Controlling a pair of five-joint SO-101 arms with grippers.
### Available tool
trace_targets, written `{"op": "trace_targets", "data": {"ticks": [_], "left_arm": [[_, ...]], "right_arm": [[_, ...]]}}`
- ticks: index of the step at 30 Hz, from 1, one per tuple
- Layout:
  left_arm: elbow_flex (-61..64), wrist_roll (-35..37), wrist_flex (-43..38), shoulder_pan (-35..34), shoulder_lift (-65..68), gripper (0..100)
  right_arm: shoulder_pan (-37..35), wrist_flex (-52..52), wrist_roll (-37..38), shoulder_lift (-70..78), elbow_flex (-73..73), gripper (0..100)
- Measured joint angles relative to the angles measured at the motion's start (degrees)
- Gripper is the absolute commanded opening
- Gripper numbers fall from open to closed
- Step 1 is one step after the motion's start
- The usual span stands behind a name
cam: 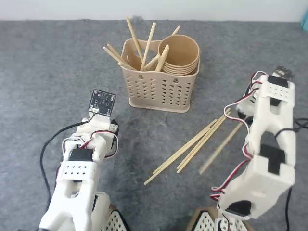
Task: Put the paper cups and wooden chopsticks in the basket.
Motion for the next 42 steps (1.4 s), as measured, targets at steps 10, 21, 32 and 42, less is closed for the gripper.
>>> {"op": "trace_targets", "data": {"ticks": [10,21,32,42], "left_arm": [[0.0,0.0,0.0,0.0,0.0,11],[-0.4,0.0,2.0,3.1,0.0,10],[-22.6,1.7,30.9,22.3,-0.2,11],[-36.6,-1.6,38.3,32.6,19.1,11]], "right_arm": [[2.8,-9.5,2.5,-16.4,25.1,0.9],[4.0,-33.8,2.7,-34.4,53.4,0.8],[4.3,-35.1,2.8,-34.5,53.8,0.8],[4.3,-35.1,2.8,-34.5,53.8,0.8]]}}
